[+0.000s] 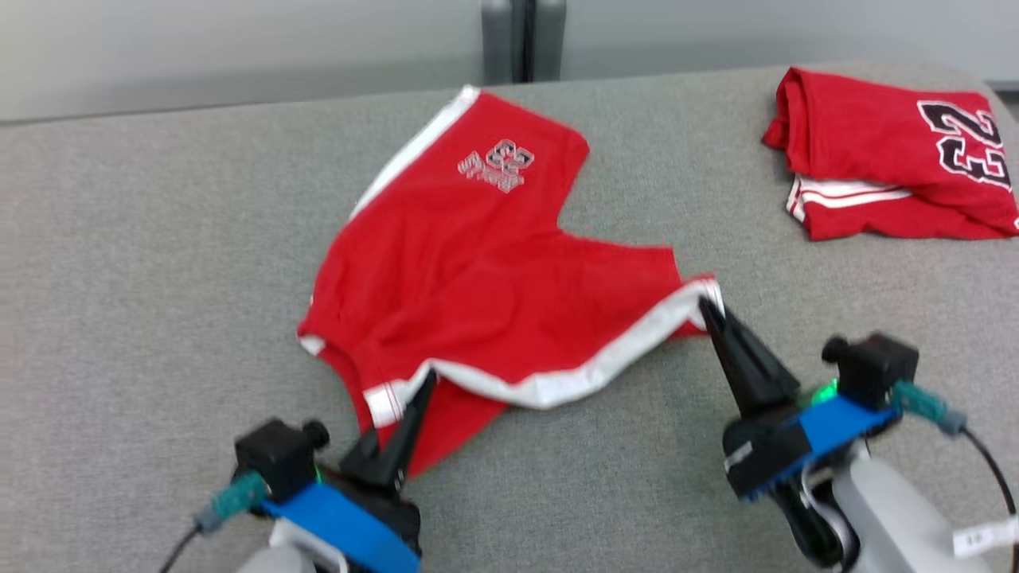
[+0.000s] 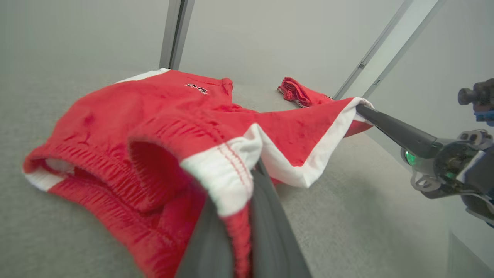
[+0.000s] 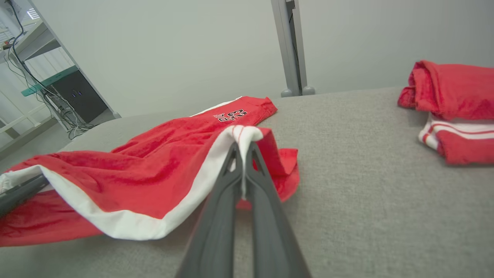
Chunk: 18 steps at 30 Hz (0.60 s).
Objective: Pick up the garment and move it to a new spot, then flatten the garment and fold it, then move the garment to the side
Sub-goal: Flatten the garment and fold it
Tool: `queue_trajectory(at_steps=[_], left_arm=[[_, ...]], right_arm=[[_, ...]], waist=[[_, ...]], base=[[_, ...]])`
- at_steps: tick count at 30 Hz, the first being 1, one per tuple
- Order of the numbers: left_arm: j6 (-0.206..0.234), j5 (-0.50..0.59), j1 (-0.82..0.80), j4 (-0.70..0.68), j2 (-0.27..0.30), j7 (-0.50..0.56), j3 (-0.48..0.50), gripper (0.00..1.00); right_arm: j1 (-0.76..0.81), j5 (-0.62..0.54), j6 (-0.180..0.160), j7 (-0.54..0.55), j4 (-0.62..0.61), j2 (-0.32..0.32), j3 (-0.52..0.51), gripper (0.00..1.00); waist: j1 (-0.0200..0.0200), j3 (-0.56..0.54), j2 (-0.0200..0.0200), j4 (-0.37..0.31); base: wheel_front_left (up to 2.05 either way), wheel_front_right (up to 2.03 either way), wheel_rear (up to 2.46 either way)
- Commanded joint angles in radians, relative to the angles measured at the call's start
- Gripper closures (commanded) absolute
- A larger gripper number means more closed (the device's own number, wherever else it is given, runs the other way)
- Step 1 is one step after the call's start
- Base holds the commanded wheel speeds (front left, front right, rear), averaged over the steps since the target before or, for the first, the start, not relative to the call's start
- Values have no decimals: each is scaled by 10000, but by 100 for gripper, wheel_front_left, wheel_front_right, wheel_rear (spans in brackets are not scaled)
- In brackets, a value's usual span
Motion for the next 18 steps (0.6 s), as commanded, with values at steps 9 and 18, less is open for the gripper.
queue_trajectory(at_steps=[9,18], left_arm=[[-14,513,2204,-725,-53,-40,-75,100],[-15,790,2212,-1459,-315,-42,370,100]], right_arm=[[3203,63,1,-27,-1129,-228,-868,100],[3210,-309,1,-27,-1607,-226,-1458,100]], waist=[[3,-1022,1,364],[3,-1007,1,586]], base=[[0,0,0],[0,0,0]])
